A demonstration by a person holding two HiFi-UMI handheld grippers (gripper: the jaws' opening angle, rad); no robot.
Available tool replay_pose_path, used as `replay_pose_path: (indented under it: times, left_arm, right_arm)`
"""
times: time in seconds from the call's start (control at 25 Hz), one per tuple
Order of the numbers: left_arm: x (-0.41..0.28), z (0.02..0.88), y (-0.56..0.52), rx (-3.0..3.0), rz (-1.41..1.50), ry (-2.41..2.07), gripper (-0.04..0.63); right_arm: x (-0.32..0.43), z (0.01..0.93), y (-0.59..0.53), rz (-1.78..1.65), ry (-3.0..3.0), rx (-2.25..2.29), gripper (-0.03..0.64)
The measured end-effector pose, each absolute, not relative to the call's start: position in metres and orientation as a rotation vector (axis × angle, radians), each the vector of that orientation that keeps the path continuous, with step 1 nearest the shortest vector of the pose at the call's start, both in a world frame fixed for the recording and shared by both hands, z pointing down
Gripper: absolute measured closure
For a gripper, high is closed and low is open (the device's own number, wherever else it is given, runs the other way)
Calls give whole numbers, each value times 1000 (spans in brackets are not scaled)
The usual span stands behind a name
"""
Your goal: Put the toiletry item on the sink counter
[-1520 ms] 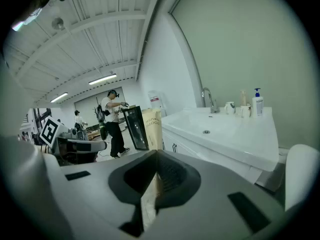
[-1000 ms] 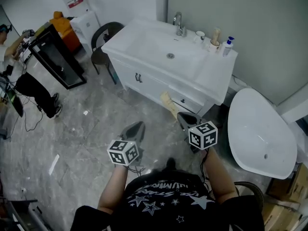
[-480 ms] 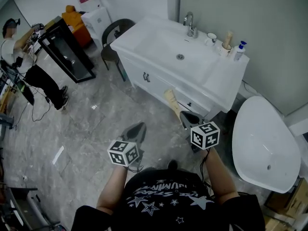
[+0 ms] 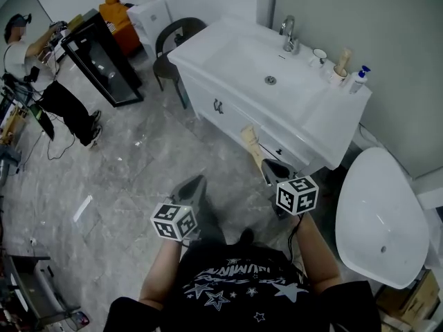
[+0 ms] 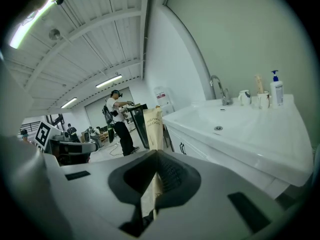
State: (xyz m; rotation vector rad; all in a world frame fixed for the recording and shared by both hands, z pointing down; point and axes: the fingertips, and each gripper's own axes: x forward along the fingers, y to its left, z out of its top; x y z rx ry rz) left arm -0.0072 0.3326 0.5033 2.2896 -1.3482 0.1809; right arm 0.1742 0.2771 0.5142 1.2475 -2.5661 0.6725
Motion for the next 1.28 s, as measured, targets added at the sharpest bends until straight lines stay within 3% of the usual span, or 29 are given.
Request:
replay_pose_path:
  times: [0.36, 1.28]
  left_arm:
    - [-32, 516, 266, 2308, 170, -1288, 572]
    - [-170, 506, 75, 2347, 137, -1204, 572]
  right_arm:
    - [157, 525, 220, 685, -2498, 1317, 600]
    - [28, 519, 48, 753, -2447, 1440, 600]
